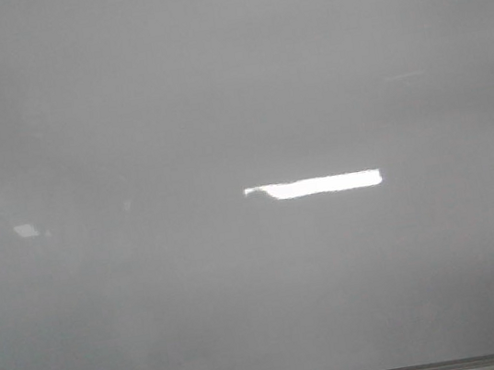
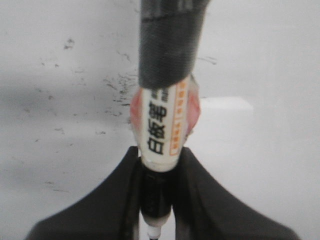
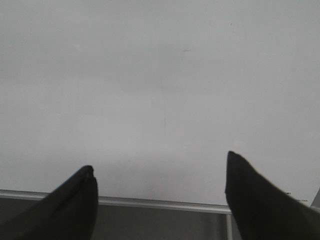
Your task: Write number 8 on whiteboard
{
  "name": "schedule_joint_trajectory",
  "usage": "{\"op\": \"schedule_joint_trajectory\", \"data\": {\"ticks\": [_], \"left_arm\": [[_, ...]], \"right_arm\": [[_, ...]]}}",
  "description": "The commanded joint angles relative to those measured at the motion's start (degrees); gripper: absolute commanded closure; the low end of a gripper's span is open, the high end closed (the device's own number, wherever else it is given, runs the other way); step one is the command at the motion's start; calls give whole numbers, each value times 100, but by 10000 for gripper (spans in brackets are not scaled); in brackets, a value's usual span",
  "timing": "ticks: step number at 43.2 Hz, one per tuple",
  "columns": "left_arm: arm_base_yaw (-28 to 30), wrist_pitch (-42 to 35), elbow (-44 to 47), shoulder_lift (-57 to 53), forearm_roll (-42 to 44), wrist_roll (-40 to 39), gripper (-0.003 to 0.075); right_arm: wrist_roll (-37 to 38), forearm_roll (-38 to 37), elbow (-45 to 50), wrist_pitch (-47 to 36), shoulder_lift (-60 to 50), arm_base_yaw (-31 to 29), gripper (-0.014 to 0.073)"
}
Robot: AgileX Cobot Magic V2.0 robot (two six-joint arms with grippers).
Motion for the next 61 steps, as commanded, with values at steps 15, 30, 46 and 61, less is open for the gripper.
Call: {"op": "schedule_joint_trajectory", "data": {"ticks": [15,30,46,61], "left_arm": [[-1413,2276,-1241,-542,-230,2035,741],[-3397,2471,-1241,-256,-641,3232,741],[-4724,2471,-1241,-9,-631,3792,741],[-5116,2471,-1241,25,-621,3799,741]], "right_arm": [[-89,190,-440,-1,181,-16,40],[-1874,1170,-931,796,981,400,40],[-4711,2563,-952,1111,1443,2173,42],[-4901,2719,-1679,1227,2081,3521,42]]}}
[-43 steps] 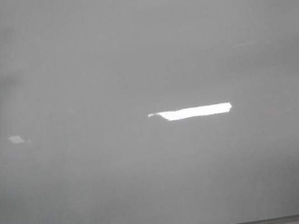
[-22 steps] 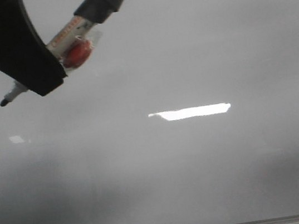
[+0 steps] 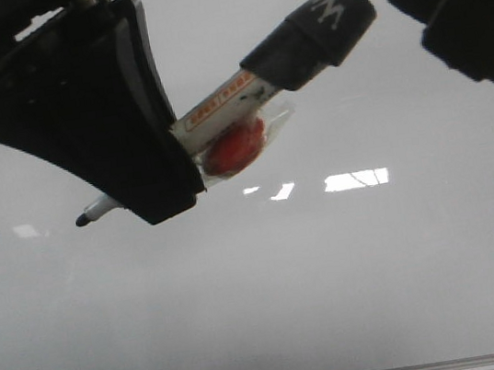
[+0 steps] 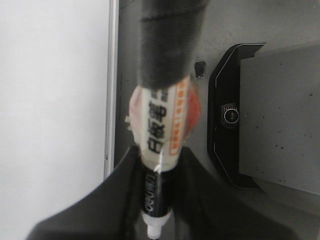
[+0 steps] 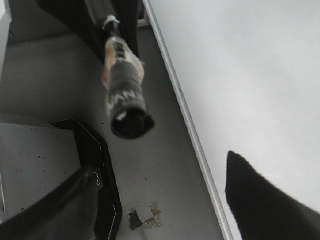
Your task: Write number 8 on whiteboard
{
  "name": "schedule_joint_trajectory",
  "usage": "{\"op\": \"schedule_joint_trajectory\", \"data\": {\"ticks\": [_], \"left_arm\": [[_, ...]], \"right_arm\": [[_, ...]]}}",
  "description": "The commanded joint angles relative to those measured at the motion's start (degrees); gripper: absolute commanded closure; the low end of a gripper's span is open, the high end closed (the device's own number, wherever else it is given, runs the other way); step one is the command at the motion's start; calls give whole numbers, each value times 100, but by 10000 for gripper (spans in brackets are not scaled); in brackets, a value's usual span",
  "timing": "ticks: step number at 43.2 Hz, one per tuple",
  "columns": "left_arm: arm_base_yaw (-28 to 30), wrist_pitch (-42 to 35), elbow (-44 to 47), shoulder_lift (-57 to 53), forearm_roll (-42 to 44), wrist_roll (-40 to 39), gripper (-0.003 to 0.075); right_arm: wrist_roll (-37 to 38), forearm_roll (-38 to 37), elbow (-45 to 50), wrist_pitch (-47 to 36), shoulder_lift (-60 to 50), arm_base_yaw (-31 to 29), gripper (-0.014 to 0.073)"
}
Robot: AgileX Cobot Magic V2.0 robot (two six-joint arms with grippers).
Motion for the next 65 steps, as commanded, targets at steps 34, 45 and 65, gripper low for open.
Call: {"op": "schedule_joint_trajectory", "data": {"ticks": [34,45,65], "left_arm": [[-40,-146,-179,-160,-56,3,741],[-40,-132,-179,-160,-53,-63,570],[829,-280,-131,-1286,181,-988,342]], "right_arm": [[-62,765,-537,-591,869,765,439],[-62,765,-537,-472,869,765,658],[886,-212,-537,-272,353,21,701]]}}
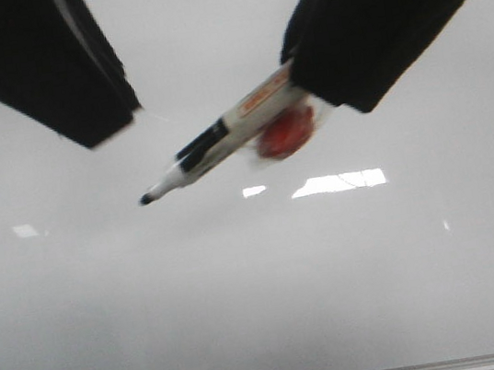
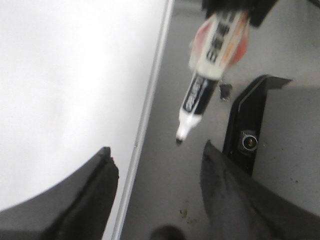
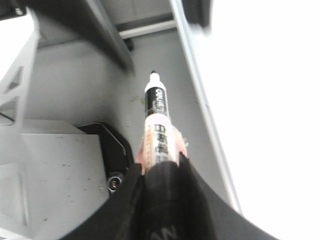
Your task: Write number 8 on whiteboard
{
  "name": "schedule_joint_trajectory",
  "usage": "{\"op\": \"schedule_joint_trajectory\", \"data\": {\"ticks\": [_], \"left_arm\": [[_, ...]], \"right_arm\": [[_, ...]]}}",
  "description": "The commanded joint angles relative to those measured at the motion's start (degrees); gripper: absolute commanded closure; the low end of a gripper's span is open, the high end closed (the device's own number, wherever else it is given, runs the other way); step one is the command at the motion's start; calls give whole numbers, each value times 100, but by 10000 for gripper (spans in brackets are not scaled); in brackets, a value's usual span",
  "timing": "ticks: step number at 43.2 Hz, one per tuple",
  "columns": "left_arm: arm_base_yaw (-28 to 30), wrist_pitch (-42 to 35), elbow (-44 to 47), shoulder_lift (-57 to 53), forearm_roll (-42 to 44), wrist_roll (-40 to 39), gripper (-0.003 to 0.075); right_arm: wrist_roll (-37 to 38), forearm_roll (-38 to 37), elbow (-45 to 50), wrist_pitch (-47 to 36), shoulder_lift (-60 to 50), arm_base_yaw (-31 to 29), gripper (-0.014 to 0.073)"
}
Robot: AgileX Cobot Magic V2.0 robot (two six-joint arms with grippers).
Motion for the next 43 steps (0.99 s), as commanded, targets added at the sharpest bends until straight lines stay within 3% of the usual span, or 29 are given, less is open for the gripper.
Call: {"op": "schedule_joint_trajectory", "data": {"ticks": [1,8,13,18,43], "left_arm": [[349,-282,-76,-648,-51,-231,342],[1233,-493,358,-1498,-51,-853,342],[1914,-877,875,-2052,-87,-1361,342],[2300,-1085,1214,-2323,-286,-1391,342],[2356,-1166,1347,-2312,-426,-1391,356]], "right_arm": [[505,-336,-190,-34,-454,-374,701],[1663,-640,3,-188,-1103,-1331,701],[2393,-564,675,-1278,-1572,-1768,701],[2393,-373,1182,-2182,-1730,-1782,701],[2317,-363,722,-3165,-719,-1771,701]]}}
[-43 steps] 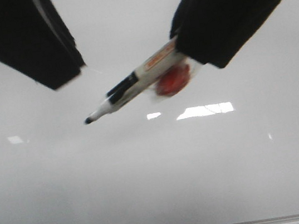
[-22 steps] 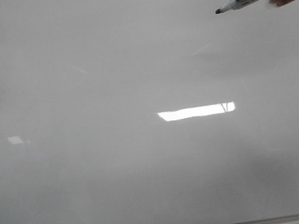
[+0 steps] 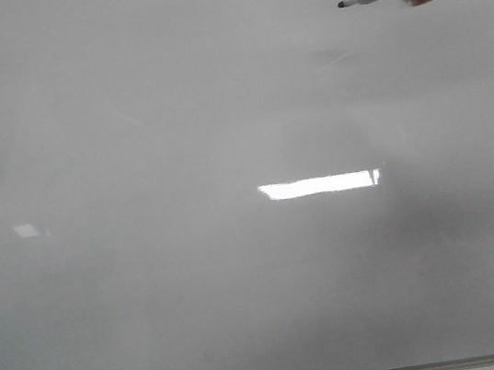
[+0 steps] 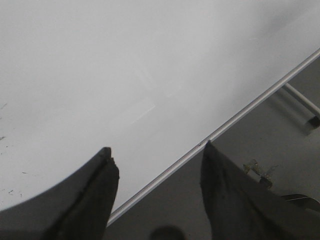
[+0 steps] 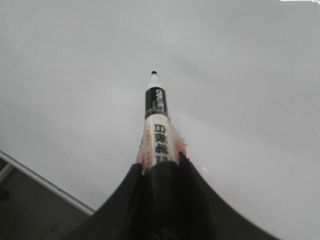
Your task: Write number 8 on whiteboard
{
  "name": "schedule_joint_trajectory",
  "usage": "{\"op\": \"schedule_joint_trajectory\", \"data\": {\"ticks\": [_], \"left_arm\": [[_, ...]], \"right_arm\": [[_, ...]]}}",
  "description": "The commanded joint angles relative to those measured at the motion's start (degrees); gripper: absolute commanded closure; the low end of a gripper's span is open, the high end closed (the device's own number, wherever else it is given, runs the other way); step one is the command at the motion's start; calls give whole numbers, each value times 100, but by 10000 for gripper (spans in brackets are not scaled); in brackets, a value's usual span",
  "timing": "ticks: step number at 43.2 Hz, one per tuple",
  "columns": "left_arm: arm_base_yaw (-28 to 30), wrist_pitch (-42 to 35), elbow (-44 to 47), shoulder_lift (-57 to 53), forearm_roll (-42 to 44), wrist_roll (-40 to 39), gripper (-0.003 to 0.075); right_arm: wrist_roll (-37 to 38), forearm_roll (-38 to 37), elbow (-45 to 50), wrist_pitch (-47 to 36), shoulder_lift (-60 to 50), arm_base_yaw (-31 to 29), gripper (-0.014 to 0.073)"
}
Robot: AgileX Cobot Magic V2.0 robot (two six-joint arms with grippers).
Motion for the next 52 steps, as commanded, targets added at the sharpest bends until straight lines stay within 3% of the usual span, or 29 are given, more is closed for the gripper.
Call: {"op": "schedule_joint_trajectory", "data": {"ticks": [1,22,32,41,52], "left_arm": [[29,-375,-151,0,-119,-69,356],[29,-375,-151,11,-133,-69,356],[29,-375,-151,11,-239,-69,356],[29,-375,-151,11,-239,-69,356],[29,-375,-151,11,-248,-69,356]], "right_arm": [[-47,104,-372,-459,138,-27,701],[-47,104,-1120,-834,1419,-20,701],[-380,28,-1479,100,1956,-44,698],[-341,28,-887,103,1784,-377,698],[-341,149,-505,-806,1996,384,700]]}}
